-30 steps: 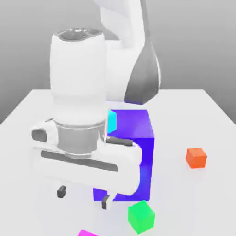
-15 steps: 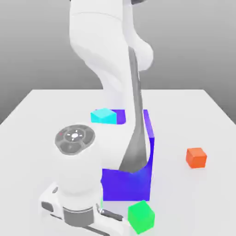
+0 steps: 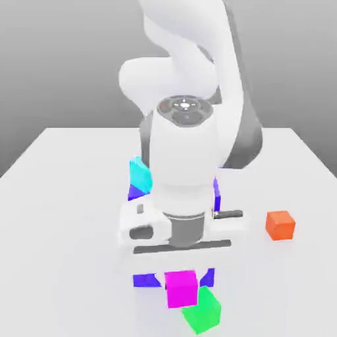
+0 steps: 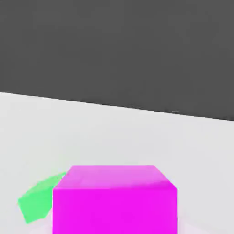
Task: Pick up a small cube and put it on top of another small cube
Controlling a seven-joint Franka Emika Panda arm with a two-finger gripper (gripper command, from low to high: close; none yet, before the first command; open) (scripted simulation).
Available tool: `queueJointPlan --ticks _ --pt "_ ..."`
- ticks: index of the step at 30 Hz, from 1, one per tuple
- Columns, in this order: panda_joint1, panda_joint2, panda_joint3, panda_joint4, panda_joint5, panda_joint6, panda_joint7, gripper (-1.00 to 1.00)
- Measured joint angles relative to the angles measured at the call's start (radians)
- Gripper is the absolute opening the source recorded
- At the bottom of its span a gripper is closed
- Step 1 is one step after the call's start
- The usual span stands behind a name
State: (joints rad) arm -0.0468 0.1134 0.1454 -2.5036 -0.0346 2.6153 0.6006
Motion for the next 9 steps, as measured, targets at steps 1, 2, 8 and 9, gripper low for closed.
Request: queueJointPlan --ticks 1,2,8,9 --pt "0.006 -0.005 0.01 -0.015 0.001 0.01 -0.029 -1.0" --pt "0.009 0.01 0.012 -0.022 -0.006 0.032 -0.038 -1.0" --pt "0.028 0.132 -0.01 -0.022 -0.055 0.151 -0.016 1.0" --pt "0.028 0.132 -0.01 -0.022 -0.055 0.151 -0.016 1.0"
